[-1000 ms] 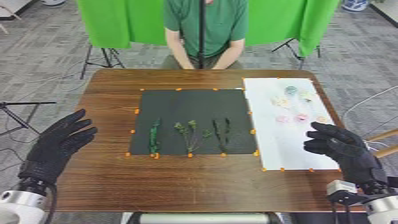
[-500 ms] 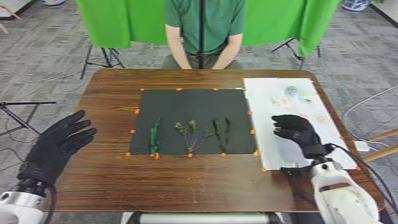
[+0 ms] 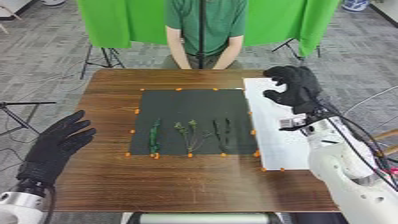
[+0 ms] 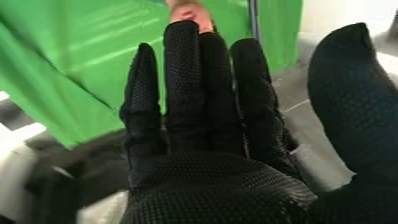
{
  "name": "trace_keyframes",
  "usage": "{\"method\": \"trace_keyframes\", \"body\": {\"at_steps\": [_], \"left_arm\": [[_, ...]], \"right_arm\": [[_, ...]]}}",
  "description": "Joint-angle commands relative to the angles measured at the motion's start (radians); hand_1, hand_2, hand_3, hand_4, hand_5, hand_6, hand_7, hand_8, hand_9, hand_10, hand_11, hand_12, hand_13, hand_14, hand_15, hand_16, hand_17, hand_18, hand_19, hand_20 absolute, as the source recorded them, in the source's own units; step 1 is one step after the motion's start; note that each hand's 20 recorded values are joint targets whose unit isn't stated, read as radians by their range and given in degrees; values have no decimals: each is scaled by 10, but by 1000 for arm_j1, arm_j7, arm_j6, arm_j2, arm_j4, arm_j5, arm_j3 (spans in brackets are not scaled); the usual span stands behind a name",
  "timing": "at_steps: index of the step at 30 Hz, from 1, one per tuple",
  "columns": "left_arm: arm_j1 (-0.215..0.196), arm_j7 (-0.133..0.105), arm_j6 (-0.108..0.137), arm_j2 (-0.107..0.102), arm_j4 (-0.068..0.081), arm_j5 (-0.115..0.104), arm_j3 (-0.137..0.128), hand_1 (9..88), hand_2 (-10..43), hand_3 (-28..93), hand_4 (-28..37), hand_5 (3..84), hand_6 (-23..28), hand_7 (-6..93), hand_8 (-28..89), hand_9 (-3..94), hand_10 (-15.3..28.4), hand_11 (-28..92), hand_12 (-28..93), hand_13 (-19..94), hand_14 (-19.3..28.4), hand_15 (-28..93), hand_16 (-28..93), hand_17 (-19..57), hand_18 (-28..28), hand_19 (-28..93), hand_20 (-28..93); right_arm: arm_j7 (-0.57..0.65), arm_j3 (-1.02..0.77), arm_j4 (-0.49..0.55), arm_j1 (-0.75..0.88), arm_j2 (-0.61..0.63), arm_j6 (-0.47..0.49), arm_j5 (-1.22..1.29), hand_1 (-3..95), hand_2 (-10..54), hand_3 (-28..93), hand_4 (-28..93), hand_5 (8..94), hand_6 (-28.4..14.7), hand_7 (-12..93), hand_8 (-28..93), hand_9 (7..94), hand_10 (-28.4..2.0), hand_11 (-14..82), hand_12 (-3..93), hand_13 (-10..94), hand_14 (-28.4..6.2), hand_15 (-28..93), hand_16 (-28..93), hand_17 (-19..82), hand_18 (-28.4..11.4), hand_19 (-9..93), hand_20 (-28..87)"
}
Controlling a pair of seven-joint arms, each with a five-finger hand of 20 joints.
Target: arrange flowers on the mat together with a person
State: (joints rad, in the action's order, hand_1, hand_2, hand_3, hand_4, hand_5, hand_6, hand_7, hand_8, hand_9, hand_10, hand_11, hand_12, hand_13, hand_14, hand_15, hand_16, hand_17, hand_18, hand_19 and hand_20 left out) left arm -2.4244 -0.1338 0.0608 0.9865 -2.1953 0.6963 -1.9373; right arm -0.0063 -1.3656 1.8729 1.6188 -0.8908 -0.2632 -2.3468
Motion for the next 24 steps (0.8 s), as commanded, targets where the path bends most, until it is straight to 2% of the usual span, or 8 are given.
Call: {"method": "trace_keyframes", "body": {"at_steps": [1, 3, 7, 10, 15, 19, 24], "left_arm": [[-11, 3, 2, -1, 4, 3, 1, 313, -29, 683, -219, 339, 52, 192, -94, 298, 123, 221, 187, 264, 156, 366, -3, -53, 223, 492, 81], [-9, 4, -2, -1, 5, 3, 1, 313, -30, 684, -220, 339, 52, 192, -94, 298, 124, 222, 187, 263, 156, 366, -2, -53, 223, 491, 81], [-11, 0, -3, -1, 6, 3, 4, 312, -30, 686, -219, 339, 51, 192, -94, 298, 125, 221, 185, 264, 157, 366, -3, -53, 223, 492, 81], [-16, 5, 1, 0, 1, 3, 2, 312, -30, 686, -220, 339, 51, 193, -95, 298, 125, 221, 186, 264, 157, 366, -3, -53, 223, 492, 81], [-12, 1, -6, 4, 6, 5, 4, 313, -30, 686, -221, 339, 52, 192, -95, 298, 125, 221, 186, 263, 157, 366, -3, -53, 222, 491, 81], [-16, 4, 6, 6, 0, 3, 4, 312, -30, 686, -220, 339, 52, 191, -94, 298, 124, 221, 185, 263, 156, 365, -3, -52, 222, 492, 81], [-8, 6, 12, 4, 1, 2, 8, 313, -29, 685, -220, 339, 52, 190, -93, 298, 124, 222, 186, 264, 156, 366, -2, -52, 222, 491, 81]], "right_arm": [[89, 39, -36, -17, 90, 143, -191, 303, -95, 841, -283, 423, -11, 324, -155, 449, -108, 274, 262, 396, -75, 410, 225, 167, -170, 513, 322], [148, 82, -44, -46, 102, 158, -190, 297, -95, 844, -283, 410, -12, 319, -150, 430, -103, 246, 257, 369, -77, 386, 224, 152, -171, 500, 320], [98, 23, -59, 6, 103, 162, -201, 296, -95, 844, -283, 409, -12, 316, -148, 429, -102, 237, 261, 369, -77, 380, 233, 147, -171, 494, 320], [119, 39, -75, 1, 101, 183, -209, 300, -95, 845, -283, 419, -8, 320, -147, 446, -101, 242, 263, 385, -74, 387, 238, 150, -170, 495, 321], [154, 62, -103, -20, 103, 239, -209, 310, -95, 848, -283, 432, -1, 330, -152, 475, -102, 268, 267, 406, -71, 408, 243, 156, -167, 495, 321], [158, 78, -120, -30, 104, 263, -208, 318, -95, 850, -283, 450, 7, 337, -157, 501, -100, 291, 269, 429, -67, 427, 245, 161, -165, 498, 323], [197, 109, -147, -53, 107, 280, -228, 321, -95, 848, -283, 454, 9, 340, -161, 510, -98, 298, 264, 439, -66, 439, 241, 165, -164, 500, 326]]}}
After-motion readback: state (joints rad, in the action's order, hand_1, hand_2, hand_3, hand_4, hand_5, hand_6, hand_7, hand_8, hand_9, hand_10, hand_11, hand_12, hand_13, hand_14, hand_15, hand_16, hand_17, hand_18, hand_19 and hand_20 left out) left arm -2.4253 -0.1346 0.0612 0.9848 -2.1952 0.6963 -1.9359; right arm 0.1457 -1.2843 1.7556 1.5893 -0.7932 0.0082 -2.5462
